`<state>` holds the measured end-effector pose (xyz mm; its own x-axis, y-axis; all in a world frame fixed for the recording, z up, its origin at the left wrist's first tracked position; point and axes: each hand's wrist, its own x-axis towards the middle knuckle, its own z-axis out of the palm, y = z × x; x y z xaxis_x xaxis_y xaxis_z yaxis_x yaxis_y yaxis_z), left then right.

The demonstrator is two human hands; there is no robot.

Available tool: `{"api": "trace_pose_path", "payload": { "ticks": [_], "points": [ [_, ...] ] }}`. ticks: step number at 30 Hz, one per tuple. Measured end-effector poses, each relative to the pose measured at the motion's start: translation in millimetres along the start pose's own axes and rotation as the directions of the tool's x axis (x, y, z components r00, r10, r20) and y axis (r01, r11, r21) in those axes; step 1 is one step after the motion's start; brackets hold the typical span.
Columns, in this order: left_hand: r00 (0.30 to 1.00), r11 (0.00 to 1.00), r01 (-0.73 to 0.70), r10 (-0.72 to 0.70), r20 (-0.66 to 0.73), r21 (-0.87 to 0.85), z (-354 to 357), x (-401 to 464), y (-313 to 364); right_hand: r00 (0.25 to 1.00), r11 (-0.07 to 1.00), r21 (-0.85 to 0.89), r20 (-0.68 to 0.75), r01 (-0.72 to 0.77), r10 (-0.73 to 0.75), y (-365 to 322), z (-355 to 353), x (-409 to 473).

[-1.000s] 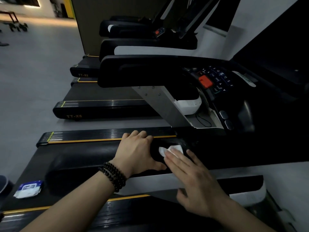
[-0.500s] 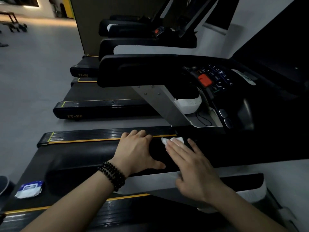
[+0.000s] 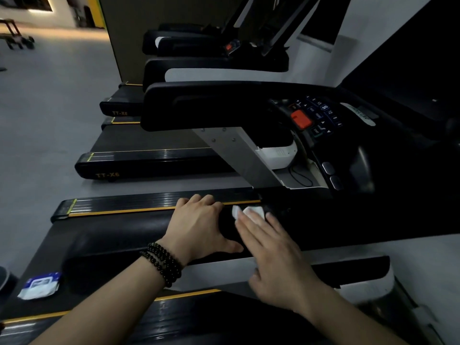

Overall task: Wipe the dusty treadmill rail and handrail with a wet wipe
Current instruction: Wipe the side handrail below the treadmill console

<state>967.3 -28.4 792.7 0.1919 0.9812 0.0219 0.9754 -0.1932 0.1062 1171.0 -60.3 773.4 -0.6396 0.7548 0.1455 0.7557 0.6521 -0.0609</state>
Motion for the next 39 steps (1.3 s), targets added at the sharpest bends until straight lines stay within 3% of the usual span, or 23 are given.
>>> {"api": "trace_pose_path", "payload": {
  "ticks": [4, 10, 16, 21, 27, 30, 34, 39],
  "points": [
    [1.0, 1.0, 0.0, 0.0, 0.0, 0.002, 0.2, -0.6, -0.2, 0.997, 0.997, 0.014, 0.026, 0.072, -0.072, 15.0, -0.5, -26.7],
    [1.0, 1.0, -0.005, 0.005, 0.014, -0.01, -3.0, -1.3, -0.3, 0.997, 0.998, 0.009, -0.044, -0.065, 0.066, 4.0, 1.9, 1.2],
    [1.0, 1.0, 0.001, -0.001, 0.013, 0.001, -3.3, -1.0, 0.8, 0.999, 0.999, 0.028, -0.039, 0.039, -0.037, 18.7, 2.5, -28.4],
    [0.999, 1.0, 0.0, 0.0, 0.034, 0.001, -5.3, 0.5, 2.1, 0.995, 0.998, 0.024, -0.079, -0.06, 0.062, 15.2, 0.2, -5.8],
    [0.999, 0.999, -0.039, 0.038, 0.007, 0.035, -0.5, 2.7, 4.7, 0.995, 0.995, 0.06, -0.057, 0.084, -0.081, 5.4, 7.7, -19.7],
    [0.999, 0.999, -0.044, 0.043, 0.003, 0.032, 3.1, 5.0, 11.6, 0.99, 0.987, 0.13, -0.115, 0.093, -0.078, 12.6, -1.9, -29.1],
    [0.998, 0.998, -0.059, 0.059, 0.008, 0.017, 1.9, 15.8, 29.3, 0.982, 0.993, 0.116, -0.191, 0.031, -0.009, 29.0, -19.5, -36.4],
    [0.998, 0.998, -0.059, 0.059, 0.028, 0.002, 0.2, 25.0, 39.0, 0.964, 0.972, 0.11, -0.145, -0.209, 0.223, 56.7, -8.6, -37.8]
  ]
}}
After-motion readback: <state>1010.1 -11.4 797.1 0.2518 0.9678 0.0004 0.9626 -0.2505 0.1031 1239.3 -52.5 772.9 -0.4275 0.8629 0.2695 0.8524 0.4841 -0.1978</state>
